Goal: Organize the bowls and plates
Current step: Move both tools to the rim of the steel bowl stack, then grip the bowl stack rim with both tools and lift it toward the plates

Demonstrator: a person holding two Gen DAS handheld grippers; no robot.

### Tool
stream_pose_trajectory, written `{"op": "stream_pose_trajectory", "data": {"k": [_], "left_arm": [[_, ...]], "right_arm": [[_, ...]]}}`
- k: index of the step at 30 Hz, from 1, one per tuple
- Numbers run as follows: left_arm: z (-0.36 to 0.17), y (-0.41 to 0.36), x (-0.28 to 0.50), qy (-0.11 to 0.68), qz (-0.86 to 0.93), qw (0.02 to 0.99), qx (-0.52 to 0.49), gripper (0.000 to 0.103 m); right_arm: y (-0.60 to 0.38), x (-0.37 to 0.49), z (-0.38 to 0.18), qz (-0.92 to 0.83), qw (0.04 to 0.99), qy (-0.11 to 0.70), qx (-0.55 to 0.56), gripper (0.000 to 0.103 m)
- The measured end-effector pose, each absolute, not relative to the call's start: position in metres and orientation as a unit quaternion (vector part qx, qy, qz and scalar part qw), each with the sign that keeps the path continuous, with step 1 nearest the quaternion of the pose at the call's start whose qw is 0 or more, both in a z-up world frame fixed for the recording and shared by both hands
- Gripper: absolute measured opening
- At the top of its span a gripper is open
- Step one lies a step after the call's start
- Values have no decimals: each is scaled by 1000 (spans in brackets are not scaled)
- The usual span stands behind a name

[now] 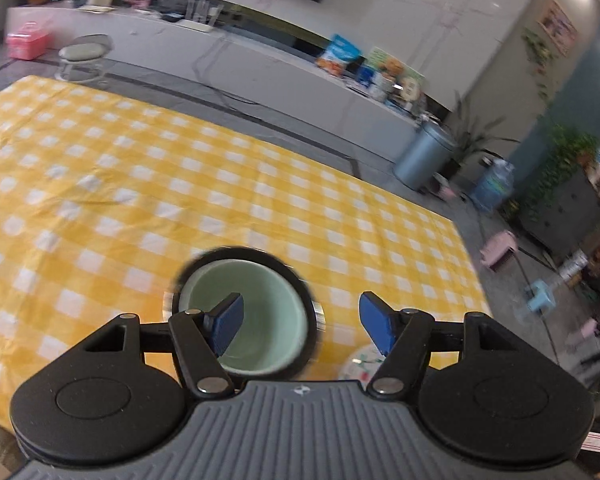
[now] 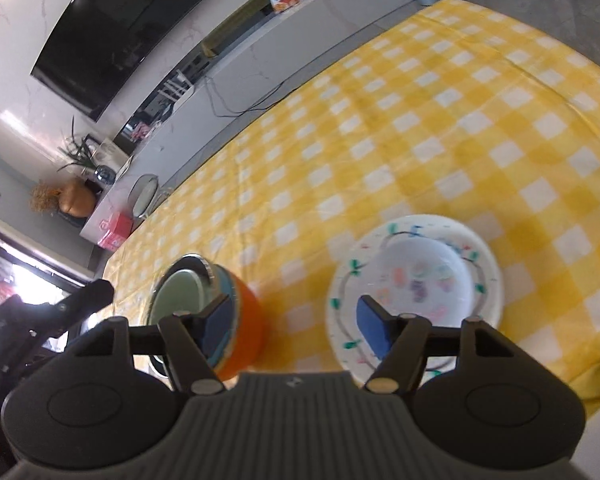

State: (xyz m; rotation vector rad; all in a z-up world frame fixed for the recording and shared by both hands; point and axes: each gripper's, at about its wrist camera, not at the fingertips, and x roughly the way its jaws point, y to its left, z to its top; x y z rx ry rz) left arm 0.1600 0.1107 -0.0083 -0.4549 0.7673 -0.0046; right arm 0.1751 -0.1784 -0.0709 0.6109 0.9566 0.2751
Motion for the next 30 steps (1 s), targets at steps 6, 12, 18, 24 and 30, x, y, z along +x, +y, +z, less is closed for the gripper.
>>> {"op": "stream_pose_trajectory", "data": {"k": [6,12,18,24,30], "left_arm": [[-28,147,169,382,46,895,-227,78],[-61,166,179,408,50,872,-266,77],[-88,180,189,433,54,843,-314,70],[-104,181,198,449,48,827,-334,68],[-116,182,203,459,40,815,-351,65]], "right_arm": [[-135,194,-69,157,824,472,272,68],[-99,216,-83,159,813,503,244,68],[-83,236,-104,152,792,534,254,68],[-77,245,-120,144,777,552,266,67],[-77,249,-131,139,766,561,280,61]]}}
